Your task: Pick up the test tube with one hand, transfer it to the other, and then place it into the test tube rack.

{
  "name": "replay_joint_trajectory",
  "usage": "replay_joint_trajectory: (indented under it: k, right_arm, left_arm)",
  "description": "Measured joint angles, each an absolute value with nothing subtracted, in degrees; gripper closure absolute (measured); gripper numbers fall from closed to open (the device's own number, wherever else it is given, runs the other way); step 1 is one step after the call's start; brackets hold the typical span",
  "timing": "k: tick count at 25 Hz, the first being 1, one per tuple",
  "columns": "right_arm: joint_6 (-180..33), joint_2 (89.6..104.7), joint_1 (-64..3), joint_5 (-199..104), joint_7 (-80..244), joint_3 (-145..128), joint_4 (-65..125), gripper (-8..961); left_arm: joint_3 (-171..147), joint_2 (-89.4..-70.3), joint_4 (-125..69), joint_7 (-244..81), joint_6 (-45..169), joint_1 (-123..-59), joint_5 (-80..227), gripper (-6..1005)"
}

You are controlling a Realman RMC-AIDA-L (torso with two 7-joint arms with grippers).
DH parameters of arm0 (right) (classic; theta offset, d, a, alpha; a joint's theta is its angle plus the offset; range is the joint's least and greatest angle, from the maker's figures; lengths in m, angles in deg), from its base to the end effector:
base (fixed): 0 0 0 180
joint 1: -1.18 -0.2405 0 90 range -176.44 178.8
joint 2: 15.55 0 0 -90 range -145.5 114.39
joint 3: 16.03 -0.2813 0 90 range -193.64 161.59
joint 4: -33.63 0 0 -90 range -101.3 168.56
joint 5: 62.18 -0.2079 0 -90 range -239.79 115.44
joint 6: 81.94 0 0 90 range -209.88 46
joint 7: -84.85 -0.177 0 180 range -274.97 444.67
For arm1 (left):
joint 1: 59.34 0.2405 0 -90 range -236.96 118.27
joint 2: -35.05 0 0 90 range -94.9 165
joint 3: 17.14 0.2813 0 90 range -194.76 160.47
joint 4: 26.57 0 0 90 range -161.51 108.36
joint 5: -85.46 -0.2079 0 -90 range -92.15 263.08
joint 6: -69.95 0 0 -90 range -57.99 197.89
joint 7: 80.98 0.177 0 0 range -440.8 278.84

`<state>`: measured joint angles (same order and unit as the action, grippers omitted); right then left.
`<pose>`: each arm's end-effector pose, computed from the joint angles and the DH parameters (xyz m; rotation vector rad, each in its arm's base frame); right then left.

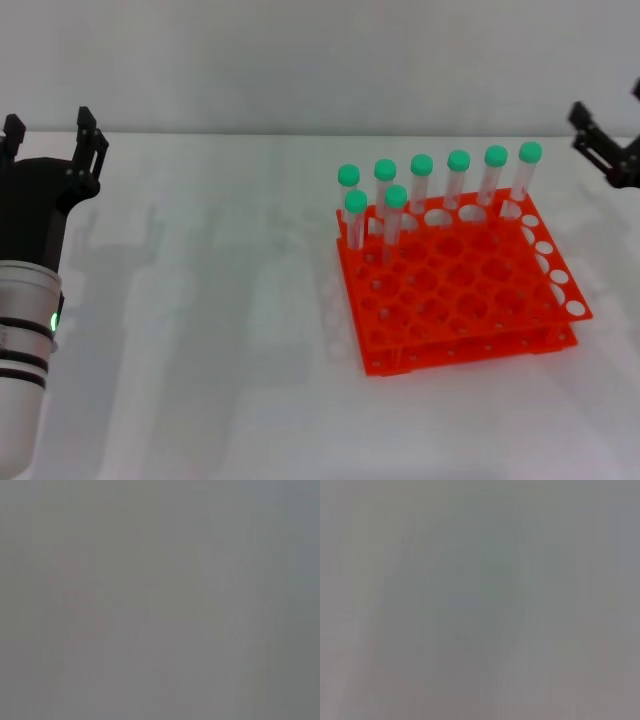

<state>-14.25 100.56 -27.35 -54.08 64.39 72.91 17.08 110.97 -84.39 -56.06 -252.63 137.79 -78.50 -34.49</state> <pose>0.2744 0.4157 0.0041 -1.7809 0.2774 0.8899 -0.3056 0.3709 -0.0091 -1.3357 -0.5158 -0.7929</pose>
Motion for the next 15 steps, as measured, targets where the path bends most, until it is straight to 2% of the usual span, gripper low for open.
replay_joint_trajectory:
  k: [15]
  right_arm:
    - [-13.31,100.64,-25.20,-67.96,72.93,72.82,20.27,126]
  left_arm:
    - [111.00,-84.31,-53.77,-252.77,137.71,-80.13,-34.10,218]
